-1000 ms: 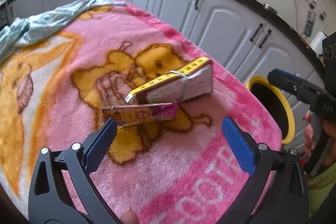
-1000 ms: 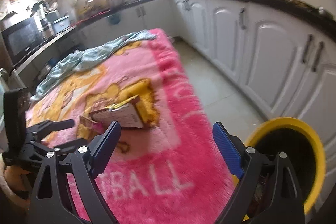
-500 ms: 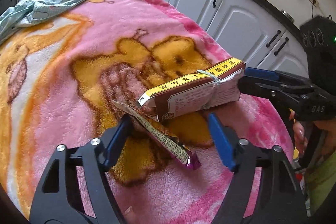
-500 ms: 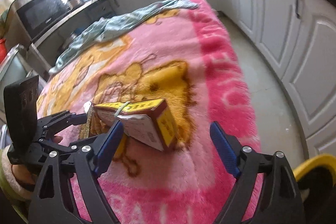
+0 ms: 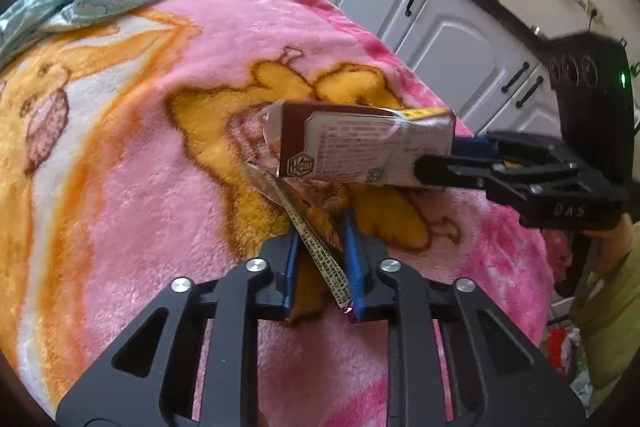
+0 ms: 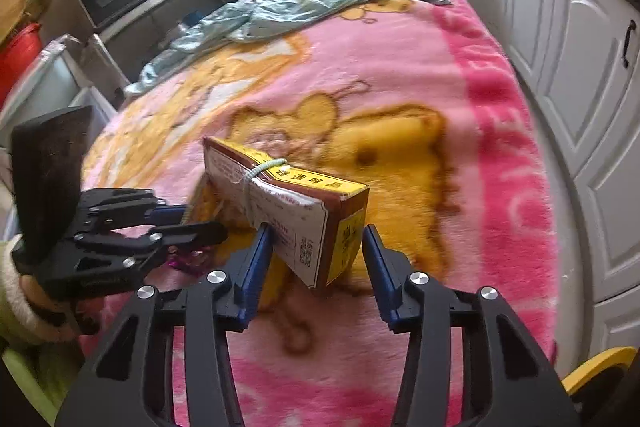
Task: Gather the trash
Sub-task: 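Grasp the tied paper box with the right tool while the left tool grasps the thin wrapper strip, then carry the paper box and wrapper strip over the bin with both tools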
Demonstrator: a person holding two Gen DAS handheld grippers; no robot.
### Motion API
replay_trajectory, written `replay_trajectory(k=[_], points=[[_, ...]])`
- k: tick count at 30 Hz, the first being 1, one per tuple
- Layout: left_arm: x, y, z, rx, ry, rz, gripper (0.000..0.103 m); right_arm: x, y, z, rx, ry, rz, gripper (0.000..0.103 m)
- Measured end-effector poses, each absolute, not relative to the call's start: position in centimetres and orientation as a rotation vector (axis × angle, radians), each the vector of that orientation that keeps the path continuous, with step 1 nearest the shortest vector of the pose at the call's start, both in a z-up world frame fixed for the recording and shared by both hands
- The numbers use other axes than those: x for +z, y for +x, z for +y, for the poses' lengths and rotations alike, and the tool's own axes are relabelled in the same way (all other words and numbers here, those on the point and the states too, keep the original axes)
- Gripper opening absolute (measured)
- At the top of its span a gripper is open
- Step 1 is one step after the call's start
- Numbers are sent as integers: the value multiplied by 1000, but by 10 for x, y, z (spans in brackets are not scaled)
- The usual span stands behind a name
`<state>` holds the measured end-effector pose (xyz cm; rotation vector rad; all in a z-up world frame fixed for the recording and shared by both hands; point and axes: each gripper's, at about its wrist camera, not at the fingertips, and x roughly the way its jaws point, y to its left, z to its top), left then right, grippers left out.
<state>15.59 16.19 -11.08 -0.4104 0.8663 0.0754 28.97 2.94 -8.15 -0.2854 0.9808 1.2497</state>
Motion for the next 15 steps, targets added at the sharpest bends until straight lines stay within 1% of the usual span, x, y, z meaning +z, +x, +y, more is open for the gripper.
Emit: replay_trajectory(k=[7,15], points=[[-98,138,168,60,-424,823,7,-63,263,15,1240,-212,886,40],[-58,138,142,-2,-376,750,7,-34,256,-40,1093,-100,824,40]])
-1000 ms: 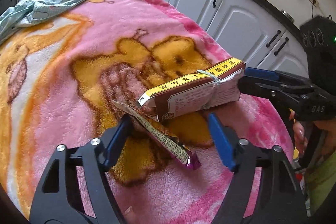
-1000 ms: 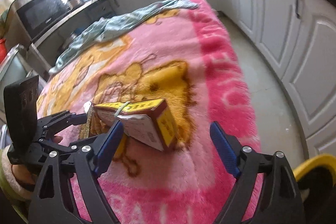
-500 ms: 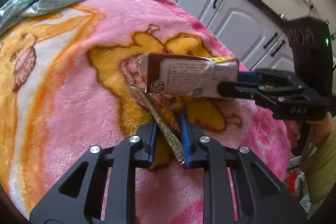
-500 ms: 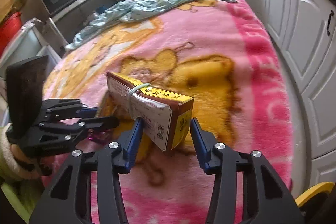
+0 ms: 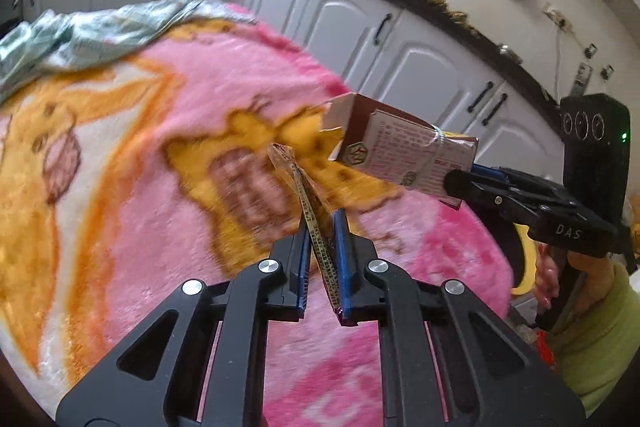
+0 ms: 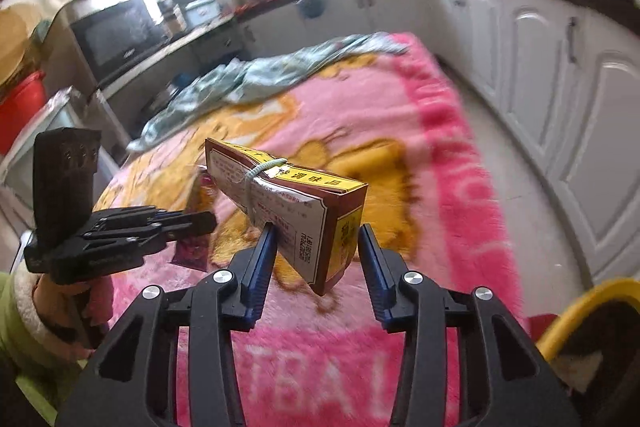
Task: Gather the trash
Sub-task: 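Carry the paper box and wrapper strip over the bin with both tools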
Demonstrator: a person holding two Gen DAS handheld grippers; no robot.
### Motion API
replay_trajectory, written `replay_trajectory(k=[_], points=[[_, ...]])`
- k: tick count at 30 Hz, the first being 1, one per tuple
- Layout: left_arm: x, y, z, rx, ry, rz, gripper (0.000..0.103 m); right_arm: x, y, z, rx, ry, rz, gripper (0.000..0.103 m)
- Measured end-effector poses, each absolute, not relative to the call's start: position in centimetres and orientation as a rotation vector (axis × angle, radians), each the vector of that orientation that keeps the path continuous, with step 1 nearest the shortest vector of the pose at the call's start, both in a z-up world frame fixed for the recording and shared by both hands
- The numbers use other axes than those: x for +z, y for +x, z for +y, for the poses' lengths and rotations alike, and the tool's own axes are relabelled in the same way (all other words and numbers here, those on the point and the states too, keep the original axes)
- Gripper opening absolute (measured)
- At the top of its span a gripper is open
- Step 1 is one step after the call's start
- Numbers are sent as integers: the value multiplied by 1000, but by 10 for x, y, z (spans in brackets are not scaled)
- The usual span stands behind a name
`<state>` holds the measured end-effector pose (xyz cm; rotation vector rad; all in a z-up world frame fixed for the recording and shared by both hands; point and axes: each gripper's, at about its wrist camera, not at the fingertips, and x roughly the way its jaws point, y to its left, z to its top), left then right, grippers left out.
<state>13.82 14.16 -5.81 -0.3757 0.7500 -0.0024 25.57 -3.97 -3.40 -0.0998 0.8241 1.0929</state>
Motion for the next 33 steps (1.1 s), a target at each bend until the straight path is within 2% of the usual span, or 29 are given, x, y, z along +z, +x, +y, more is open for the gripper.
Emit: replay_trajectory(k=[14,22,33], points=[[14,190,21,-233,-221,641,7,23,244,-224,744,78,646,40],[19,219,-55,-353,-170,637,7,17,234,-301,560,89,640,40],[1,240,-120,-445,-120,663,7,5,218,-367,336,75,607,40]])
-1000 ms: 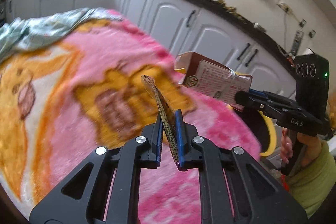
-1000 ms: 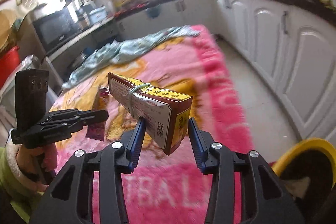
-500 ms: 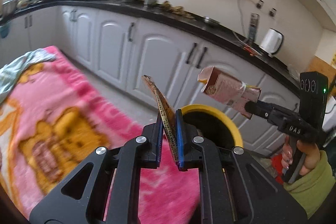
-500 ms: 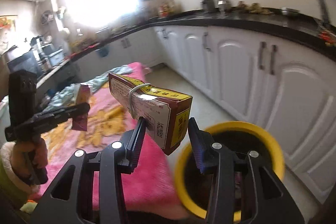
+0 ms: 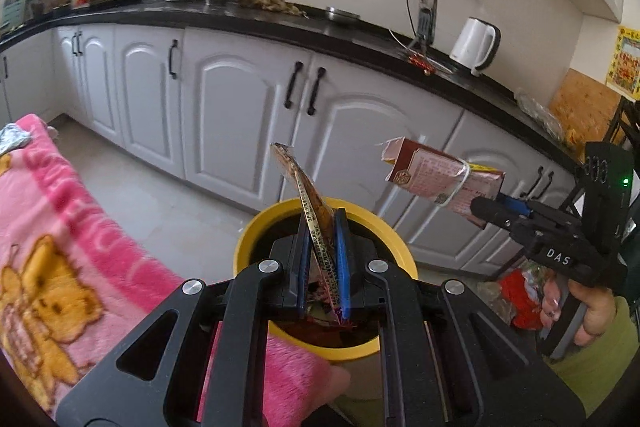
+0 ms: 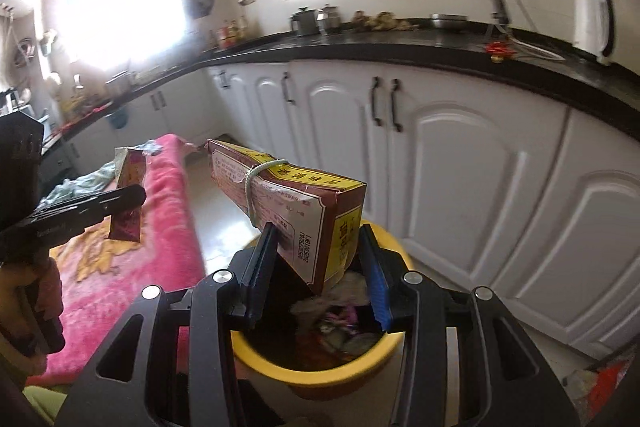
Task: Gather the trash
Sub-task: 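Carry the paper box and wrapper strip over the bin with both tools, then open both tools above the bin to drop the box and strip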
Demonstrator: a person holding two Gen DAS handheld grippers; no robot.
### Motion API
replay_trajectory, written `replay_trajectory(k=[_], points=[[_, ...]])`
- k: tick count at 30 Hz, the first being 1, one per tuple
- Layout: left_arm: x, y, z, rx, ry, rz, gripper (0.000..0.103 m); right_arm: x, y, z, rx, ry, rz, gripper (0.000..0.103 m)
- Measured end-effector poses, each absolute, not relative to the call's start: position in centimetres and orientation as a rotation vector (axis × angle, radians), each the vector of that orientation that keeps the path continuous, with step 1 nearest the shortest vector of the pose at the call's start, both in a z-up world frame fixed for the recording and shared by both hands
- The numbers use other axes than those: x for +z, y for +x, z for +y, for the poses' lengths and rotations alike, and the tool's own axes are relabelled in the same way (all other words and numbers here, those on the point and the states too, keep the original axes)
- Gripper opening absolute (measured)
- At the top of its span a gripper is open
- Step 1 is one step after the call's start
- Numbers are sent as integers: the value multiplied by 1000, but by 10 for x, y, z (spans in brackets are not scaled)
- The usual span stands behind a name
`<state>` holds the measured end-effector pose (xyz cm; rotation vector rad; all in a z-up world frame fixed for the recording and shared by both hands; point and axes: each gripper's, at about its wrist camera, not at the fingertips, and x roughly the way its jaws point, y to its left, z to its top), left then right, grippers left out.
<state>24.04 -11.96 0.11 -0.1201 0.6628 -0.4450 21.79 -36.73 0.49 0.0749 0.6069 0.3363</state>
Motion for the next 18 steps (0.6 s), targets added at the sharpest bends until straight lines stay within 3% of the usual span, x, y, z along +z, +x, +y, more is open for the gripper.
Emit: replay_trajectory(k=[18], points=[[-39,262,-159,-486,-82,706,7,-23,206,-369,192,-9,601,40]])
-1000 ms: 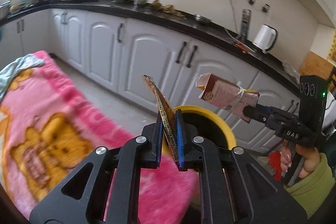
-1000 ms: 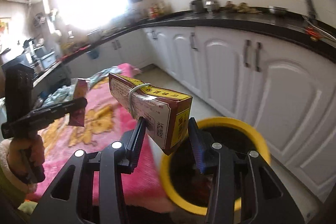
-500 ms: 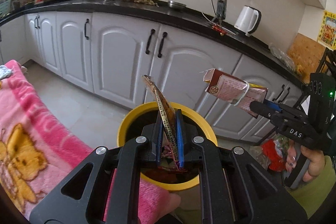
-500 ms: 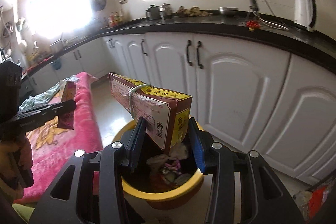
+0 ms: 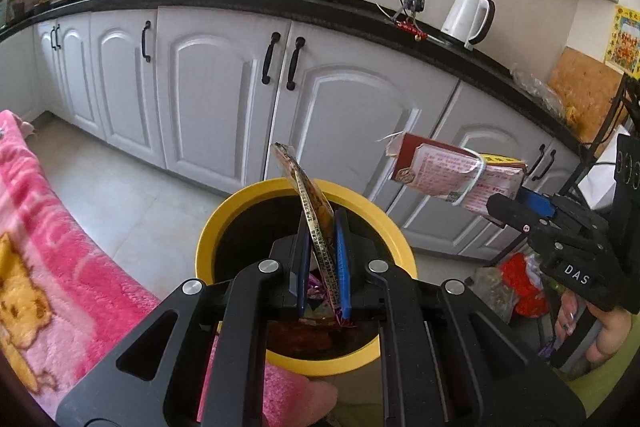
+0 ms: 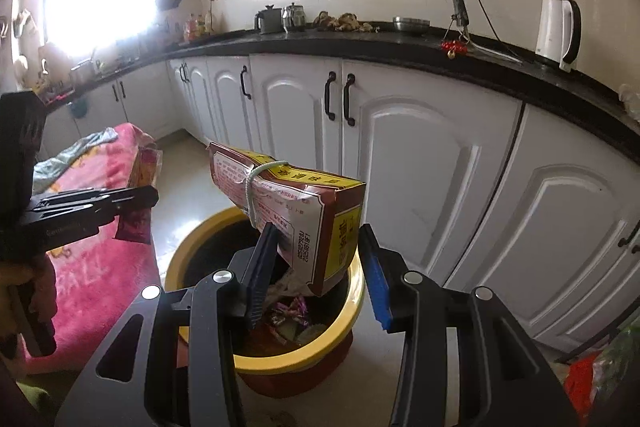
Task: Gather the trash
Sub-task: 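Open both tools above the bin to drop the box and strip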
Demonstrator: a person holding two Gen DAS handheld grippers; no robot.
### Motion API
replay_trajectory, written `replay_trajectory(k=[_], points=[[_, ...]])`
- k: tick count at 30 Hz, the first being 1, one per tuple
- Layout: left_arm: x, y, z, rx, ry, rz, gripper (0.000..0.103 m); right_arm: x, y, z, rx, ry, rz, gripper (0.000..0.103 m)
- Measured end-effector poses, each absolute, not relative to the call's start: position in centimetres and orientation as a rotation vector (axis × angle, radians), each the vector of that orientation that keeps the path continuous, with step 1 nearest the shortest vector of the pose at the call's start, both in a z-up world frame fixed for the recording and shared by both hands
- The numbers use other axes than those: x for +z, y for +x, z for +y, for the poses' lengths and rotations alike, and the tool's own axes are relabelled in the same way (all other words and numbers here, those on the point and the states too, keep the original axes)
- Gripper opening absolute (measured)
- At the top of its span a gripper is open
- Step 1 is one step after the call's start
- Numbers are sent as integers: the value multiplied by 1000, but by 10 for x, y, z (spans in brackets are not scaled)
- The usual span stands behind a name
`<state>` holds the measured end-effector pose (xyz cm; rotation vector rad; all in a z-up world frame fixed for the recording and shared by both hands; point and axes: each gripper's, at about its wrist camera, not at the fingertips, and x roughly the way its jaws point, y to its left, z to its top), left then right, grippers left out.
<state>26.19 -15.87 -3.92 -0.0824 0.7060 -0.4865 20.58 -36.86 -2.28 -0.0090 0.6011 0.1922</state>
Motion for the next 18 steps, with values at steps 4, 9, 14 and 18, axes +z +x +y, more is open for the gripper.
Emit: replay_trajectory(k=[4,9,14,18], points=[[-49,269,-160,-477,-74,729,7,-35,211,-360,185,-33,628,40],[-63,278,-160,-468,-81,762,7,-53,216,-347,187,-83,670,40],[-76,285,-161,-470,-88,804,7,-68,226,-339,200,-89,728,38],[-86,289,-160,-461,-99,831,8,-75,230,-334,221,-74,743,37]])
